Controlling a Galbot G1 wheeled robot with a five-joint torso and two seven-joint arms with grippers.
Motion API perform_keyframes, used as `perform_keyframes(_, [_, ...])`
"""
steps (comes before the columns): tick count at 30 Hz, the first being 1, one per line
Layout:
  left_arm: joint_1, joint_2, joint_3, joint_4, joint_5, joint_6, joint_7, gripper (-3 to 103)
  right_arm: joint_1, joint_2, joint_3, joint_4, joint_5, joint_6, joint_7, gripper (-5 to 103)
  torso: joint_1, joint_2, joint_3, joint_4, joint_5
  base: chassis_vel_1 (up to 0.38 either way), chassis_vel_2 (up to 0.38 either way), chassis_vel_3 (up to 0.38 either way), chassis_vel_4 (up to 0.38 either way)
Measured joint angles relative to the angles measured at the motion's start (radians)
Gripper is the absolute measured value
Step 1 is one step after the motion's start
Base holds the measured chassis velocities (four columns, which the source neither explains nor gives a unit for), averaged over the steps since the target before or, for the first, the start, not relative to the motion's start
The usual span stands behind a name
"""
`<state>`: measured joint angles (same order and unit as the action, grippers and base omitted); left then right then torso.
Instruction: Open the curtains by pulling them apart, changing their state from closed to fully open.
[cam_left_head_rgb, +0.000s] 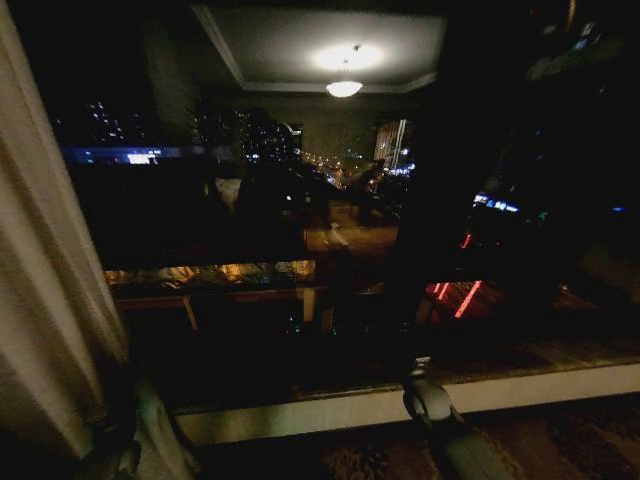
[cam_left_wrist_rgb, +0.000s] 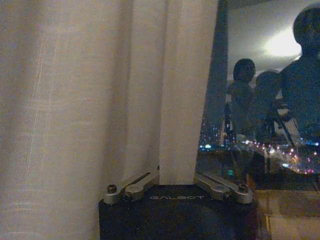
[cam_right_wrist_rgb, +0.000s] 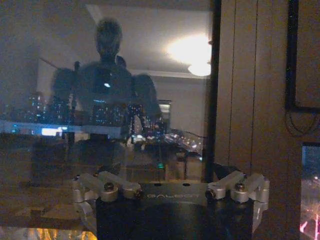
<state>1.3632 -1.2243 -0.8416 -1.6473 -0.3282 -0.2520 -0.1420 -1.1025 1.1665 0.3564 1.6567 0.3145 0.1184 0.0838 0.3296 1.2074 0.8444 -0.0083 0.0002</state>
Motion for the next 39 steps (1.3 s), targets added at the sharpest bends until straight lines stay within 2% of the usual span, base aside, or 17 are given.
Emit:
perform_keyframes(4, [-0.008,0.000,0.004,0.008,0.007,0.000,0.000,0,0.000,0.000,0.000,0.000,0.000,0.000,0.000,100,0.000,0.000,0.000,0.0004,-0.0008,0.000,0.000,0.000,0.000])
perform_keyframes(21, [-0.024,-0.001,0.005,0.030,0.016,0.003,-0.002,0,0.000,0.000,0.000,0.000,0.000,0.000,0.000,100,0.000,0.000,0.000,0.0003,0.0001,0.047,0.043,-0.046,-0.045])
perform_keyframes(23, [-0.023,-0.003,0.002,0.028,0.021,0.003,-0.002,0,0.000,0.000,-0.001,0.000,0.000,0.000,0.000,100,0.000,0.000,0.000,0.0004,-0.0008,0.104,0.099,-0.109,-0.130])
perform_keyframes(31, [-0.009,-0.017,-0.029,0.010,0.010,0.018,-0.019,0,0.000,0.000,-0.001,0.000,0.000,0.000,0.000,100,0.000,0.000,0.000,0.0002,-0.0004,0.016,0.042,-0.035,-0.043])
perform_keyframes(37, [-0.032,0.043,-0.105,0.079,-0.055,0.037,-0.064,0,0.000,0.000,0.000,0.000,0.000,0.000,0.000,100,0.000,0.000,0.000,0.0000,-0.0004,0.000,0.000,0.000,0.000])
perform_keyframes(39, [-0.053,0.094,-0.146,0.148,-0.066,0.034,-0.074,0,0.000,0.000,0.000,0.000,0.000,0.000,0.000,100,0.000,0.000,0.000,0.0001,-0.0003,0.000,0.000,0.000,0.000])
